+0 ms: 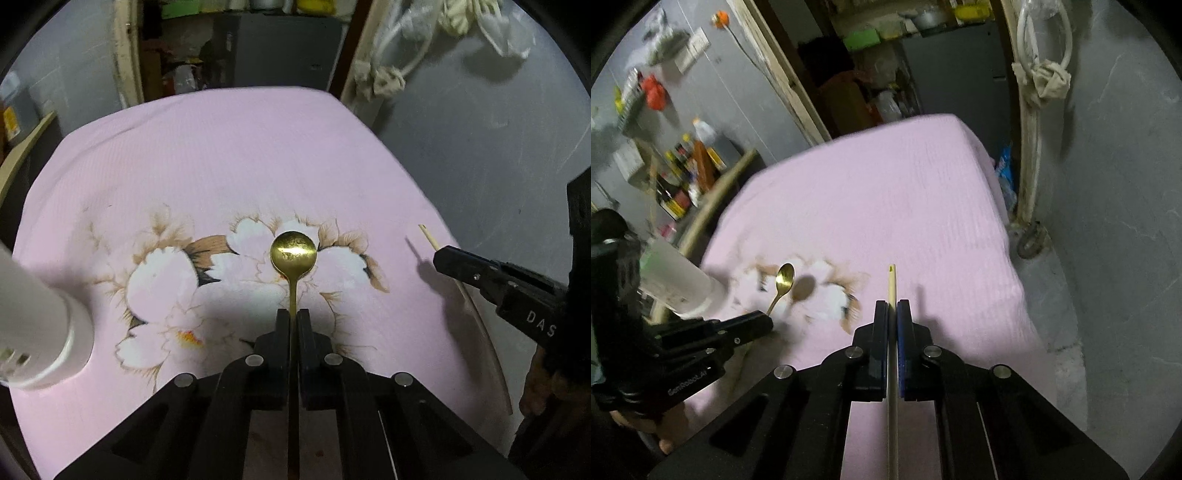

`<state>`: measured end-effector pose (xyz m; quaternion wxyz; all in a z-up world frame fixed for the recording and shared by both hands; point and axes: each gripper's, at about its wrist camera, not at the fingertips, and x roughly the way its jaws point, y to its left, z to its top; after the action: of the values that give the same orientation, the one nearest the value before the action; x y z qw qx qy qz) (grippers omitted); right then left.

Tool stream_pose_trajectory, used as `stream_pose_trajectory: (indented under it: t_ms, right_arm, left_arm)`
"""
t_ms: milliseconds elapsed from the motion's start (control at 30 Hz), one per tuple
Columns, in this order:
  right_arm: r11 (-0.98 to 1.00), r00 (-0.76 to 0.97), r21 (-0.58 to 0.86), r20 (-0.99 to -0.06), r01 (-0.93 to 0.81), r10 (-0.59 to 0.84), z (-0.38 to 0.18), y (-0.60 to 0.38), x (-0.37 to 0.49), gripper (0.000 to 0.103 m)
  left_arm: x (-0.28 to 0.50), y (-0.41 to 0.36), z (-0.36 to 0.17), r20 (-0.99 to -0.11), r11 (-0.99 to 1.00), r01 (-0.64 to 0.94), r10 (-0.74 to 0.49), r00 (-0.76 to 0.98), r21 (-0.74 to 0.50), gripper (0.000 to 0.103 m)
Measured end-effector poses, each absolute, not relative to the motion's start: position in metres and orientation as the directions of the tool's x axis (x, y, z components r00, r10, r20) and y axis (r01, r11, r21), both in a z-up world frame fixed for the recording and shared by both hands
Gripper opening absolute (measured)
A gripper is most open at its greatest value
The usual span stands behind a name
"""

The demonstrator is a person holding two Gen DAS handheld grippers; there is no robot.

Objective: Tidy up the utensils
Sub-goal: 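Lift the gold spoon and chopstick up over the white holder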

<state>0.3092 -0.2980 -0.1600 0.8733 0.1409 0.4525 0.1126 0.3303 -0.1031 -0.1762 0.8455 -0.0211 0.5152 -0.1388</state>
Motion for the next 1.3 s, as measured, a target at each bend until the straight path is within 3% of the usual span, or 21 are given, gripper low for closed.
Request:
stream_pose_trajectory:
  t_ms: [333, 633, 967, 1300]
  right_arm:
    - [0.882, 0.731, 0.437, -0.541, -0.178, 0.416, -0.104, -0.292, 0.290, 0.004]
    - [0.851, 0.769, 0.377, -0.393, -0.365, 0.504, -0.046, -0.229, 0.295, 0.004]
    - [0.725, 0.762, 0.491, -0.174, -0.482, 0.624, 0.000, -0.155, 0.318, 0.004]
    - [0.706, 0.857, 0.577, -0.019, -0.411, 0.514, -0.010, -0.082, 0.332, 0.004]
  left_arm:
    - [0.285, -0.053, -0.103, -0.654, 0.937, 0.131, -0.322, 0.684, -0.325, 0.004]
    - [0.266, -0.001, -0.049, -0.498, 0.943, 0.064, -0.229, 0.836, -0.327, 0.004]
    - [0.249, 0.068, -0.006, -0.410, 0.949, -0.014, -0.123, 0.904, -0.315, 0.004]
    - [0.245, 0.155, -0.003, -0.318, 0.899, -0.158, 0.022, 0.948, -0.409, 0.004]
